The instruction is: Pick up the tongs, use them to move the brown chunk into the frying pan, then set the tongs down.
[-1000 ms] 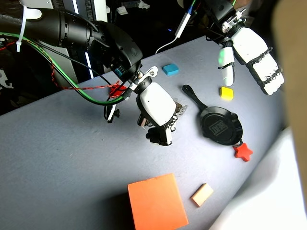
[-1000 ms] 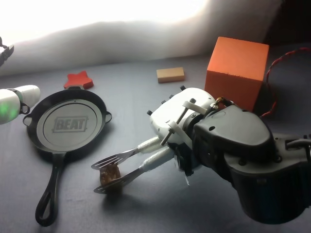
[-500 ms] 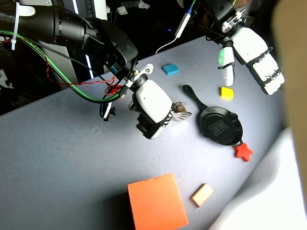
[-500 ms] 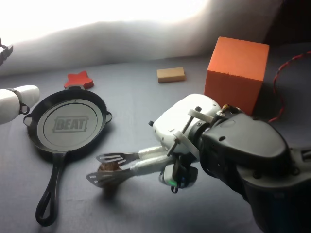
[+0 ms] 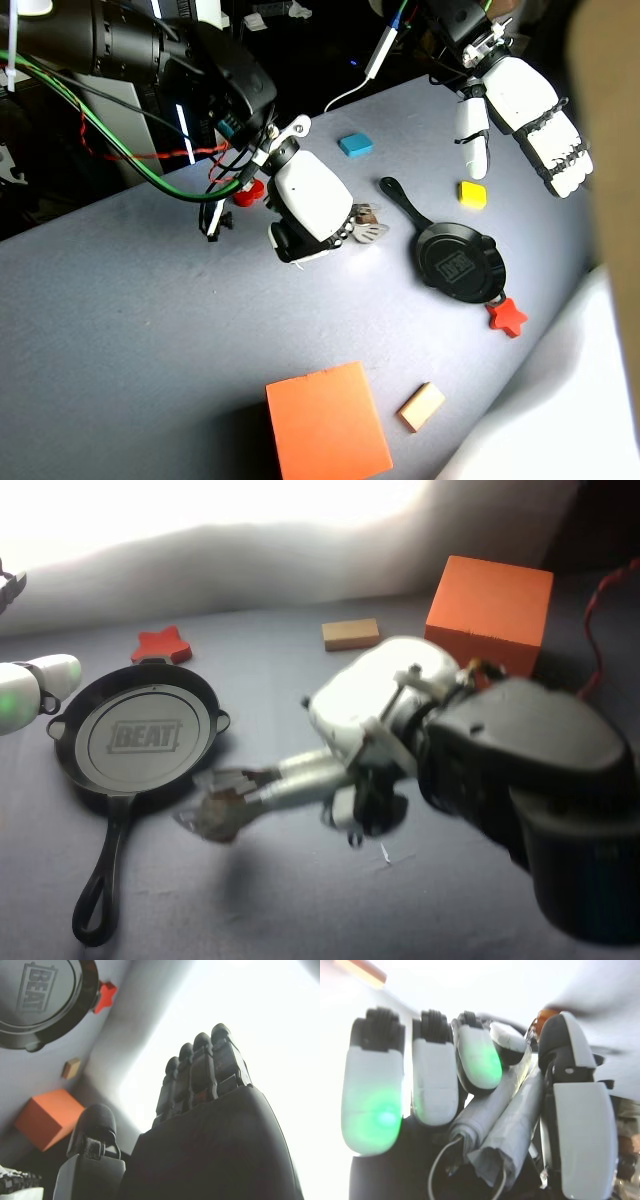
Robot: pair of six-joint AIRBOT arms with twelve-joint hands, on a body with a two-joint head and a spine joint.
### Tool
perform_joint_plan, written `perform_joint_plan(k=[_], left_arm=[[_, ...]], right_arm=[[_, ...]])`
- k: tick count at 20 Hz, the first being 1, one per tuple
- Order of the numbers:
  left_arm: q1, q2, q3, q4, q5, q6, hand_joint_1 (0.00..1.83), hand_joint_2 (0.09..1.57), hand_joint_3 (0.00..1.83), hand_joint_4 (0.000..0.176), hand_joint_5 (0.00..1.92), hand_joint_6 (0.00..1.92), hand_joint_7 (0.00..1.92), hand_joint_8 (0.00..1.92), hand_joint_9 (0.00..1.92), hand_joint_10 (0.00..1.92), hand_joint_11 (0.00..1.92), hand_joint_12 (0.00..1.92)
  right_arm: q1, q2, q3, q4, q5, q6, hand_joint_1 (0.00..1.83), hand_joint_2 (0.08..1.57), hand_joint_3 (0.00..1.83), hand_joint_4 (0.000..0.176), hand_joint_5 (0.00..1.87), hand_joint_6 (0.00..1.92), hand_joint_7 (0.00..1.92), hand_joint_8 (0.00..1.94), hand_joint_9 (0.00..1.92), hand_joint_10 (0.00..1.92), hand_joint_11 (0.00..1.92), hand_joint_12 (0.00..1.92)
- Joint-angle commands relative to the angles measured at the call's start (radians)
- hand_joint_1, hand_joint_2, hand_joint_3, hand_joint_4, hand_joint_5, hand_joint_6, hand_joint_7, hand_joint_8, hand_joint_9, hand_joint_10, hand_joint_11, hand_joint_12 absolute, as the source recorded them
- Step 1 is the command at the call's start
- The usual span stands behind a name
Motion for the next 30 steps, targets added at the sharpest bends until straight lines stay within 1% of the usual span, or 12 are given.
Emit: perform_joint_plan(k=[1, 6, 7, 8, 12, 13, 14, 17, 21, 23, 26, 30], left_arm=[[-0.005, 0.008, 0.001, 0.050, -0.104, -0.001, 0.00, 1.33, 0.00, 0.000, 0.02, 0.00, 0.05, 0.00, 0.04, 0.00, 0.00, 0.04], [-0.005, 0.007, 0.004, 0.050, -0.104, 0.001, 0.00, 1.32, 0.00, 0.000, 0.03, 0.01, 0.06, 0.01, 0.04, 0.00, 0.01, 0.04], [-0.004, 0.005, 0.005, 0.050, -0.104, 0.001, 0.00, 1.32, 0.00, 0.000, 0.03, 0.01, 0.06, 0.01, 0.04, 0.00, 0.01, 0.04], [-0.004, 0.003, 0.005, 0.050, -0.104, 0.001, 0.00, 1.33, 0.00, 0.000, 0.03, 0.01, 0.06, 0.00, 0.04, 0.00, 0.00, 0.05], [-0.004, 0.003, 0.006, 0.050, -0.104, 0.001, 0.00, 1.32, 0.00, 0.000, 0.02, 0.00, 0.05, 0.00, 0.03, 0.00, 0.00, 0.05], [-0.004, 0.003, 0.006, 0.049, -0.104, 0.001, 0.00, 1.32, 0.00, 0.000, 0.03, 0.00, 0.06, 0.00, 0.05, 0.00, 0.00, 0.09], [-0.004, 0.003, 0.006, 0.049, -0.104, 0.001, 0.00, 1.32, 0.00, 0.000, 0.03, 0.00, 0.06, 0.00, 0.04, 0.00, 0.00, 0.06], [-0.003, 0.002, 0.006, 0.049, -0.104, 0.001, 0.00, 1.32, 0.00, 0.000, 0.02, 0.00, 0.05, 0.00, 0.02, 0.00, 0.00, 0.00], [-0.001, -0.003, 0.006, 0.050, -0.108, 0.000, 0.00, 1.32, 0.00, 0.000, 0.04, 0.01, 0.06, 0.00, 0.04, 0.01, 0.01, 0.01], [-0.001, -0.003, 0.007, 0.050, -0.109, 0.000, 0.00, 1.33, 0.00, 0.000, 0.03, 0.00, 0.06, 0.00, 0.03, 0.00, 0.01, 0.00], [-0.001, -0.003, 0.006, 0.049, -0.109, -0.001, 0.00, 1.32, 0.00, 0.000, 0.04, 0.01, 0.06, 0.00, 0.04, 0.01, 0.02, 0.01], [-0.001, -0.003, 0.006, 0.049, -0.109, -0.001, 0.00, 1.32, 0.00, 0.000, 0.02, 0.00, 0.05, 0.00, 0.03, 0.00, 0.00, 0.00]], right_arm=[[0.023, 0.004, 0.006, -0.078, -0.014, 0.000, 0.81, 1.50, 0.00, 0.176, 1.37, 1.92, 1.60, 1.94, 1.69, 1.92, 1.76, 1.92], [0.082, -0.063, 0.138, -0.089, -0.096, 0.025, 0.80, 1.49, 0.00, 0.176, 1.38, 1.92, 1.60, 1.94, 1.68, 1.92, 1.73, 1.92], [0.084, -0.090, 0.179, -0.151, -0.122, 0.057, 0.81, 1.49, 0.00, 0.176, 1.37, 1.92, 1.59, 1.94, 1.67, 1.92, 1.72, 1.92], [0.083, -0.116, 0.212, -0.198, -0.146, 0.069, 0.82, 1.49, 0.00, 0.176, 1.36, 1.92, 1.59, 1.94, 1.67, 1.92, 1.73, 1.92], [0.059, -0.214, 0.330, -0.238, -0.177, 0.075, 0.80, 1.49, 0.00, 0.176, 1.35, 1.92, 1.58, 1.94, 1.67, 1.92, 1.71, 1.92], [0.043, -0.238, 0.360, -0.265, -0.176, 0.088, 0.80, 1.48, 0.00, 0.176, 1.35, 1.92, 1.58, 1.94, 1.67, 1.92, 1.71, 1.92], [0.031, -0.255, 0.381, -0.284, -0.182, 0.101, 0.79, 1.49, 0.00, 0.176, 1.34, 1.92, 1.58, 1.94, 1.67, 1.92, 1.71, 1.92], [0.005, -0.284, 0.428, -0.335, -0.198, 0.145, 0.83, 1.47, 0.00, 0.176, 1.33, 1.92, 1.56, 1.94, 1.65, 1.92, 1.70, 1.92], [-0.016, -0.325, 0.508, -0.375, -0.194, 0.172, 0.82, 1.47, 0.00, 0.176, 1.28, 1.92, 1.53, 1.94, 1.63, 1.92, 1.68, 1.92], [-0.020, -0.337, 0.536, -0.375, -0.193, 0.175, 0.75, 1.48, 0.00, 0.176, 1.26, 1.92, 1.51, 1.94, 1.61, 1.92, 1.66, 1.92], [-0.031, -0.338, 0.544, -0.430, -0.191, 0.198, 0.79, 1.46, 0.00, 0.176, 1.24, 1.92, 1.48, 1.94, 1.57, 1.92, 1.63, 1.92], [-0.038, -0.336, 0.547, -0.436, -0.189, 0.201, 0.87, 1.43, 0.00, 0.176, 1.22, 1.92, 1.45, 1.94, 1.53, 1.92, 1.58, 1.92]])
